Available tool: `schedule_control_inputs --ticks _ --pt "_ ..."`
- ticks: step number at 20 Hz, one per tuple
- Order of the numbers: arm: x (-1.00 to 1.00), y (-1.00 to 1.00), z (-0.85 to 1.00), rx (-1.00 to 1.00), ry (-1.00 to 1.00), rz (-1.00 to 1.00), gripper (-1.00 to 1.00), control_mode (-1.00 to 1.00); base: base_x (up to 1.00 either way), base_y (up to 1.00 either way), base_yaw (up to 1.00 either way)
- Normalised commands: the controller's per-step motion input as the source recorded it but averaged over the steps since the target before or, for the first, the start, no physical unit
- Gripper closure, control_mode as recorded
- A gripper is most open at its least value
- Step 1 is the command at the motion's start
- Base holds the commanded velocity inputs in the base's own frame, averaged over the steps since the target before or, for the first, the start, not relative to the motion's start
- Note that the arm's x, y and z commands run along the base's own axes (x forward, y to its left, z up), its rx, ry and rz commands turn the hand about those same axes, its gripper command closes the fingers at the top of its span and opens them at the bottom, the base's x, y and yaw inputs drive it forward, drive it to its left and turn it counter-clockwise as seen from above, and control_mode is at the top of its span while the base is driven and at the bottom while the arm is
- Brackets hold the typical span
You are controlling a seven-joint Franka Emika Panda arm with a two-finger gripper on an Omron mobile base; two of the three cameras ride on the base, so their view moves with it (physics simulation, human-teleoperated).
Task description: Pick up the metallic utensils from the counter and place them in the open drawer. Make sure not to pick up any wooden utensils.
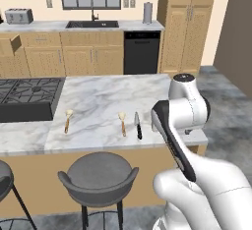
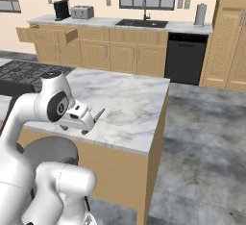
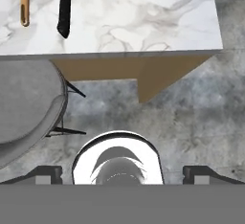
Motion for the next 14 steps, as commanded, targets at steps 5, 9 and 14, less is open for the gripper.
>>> schedule_control_inputs --ticks 5,9,14 --pt "0.77 0.52 -0.24 0.06 -0.01 -0.01 -1.0 -1.0 0.0 0.0 0.0" --pt "0.76 0.43 -0.22 0.05 0.02 -0.06 -1.0 -1.0 0.0 0.0 0.0" --pt "0.68 0.0 -0.2 0.17 0.03 0.0 -1.0 -1.0 0.0 0.0 0.0"
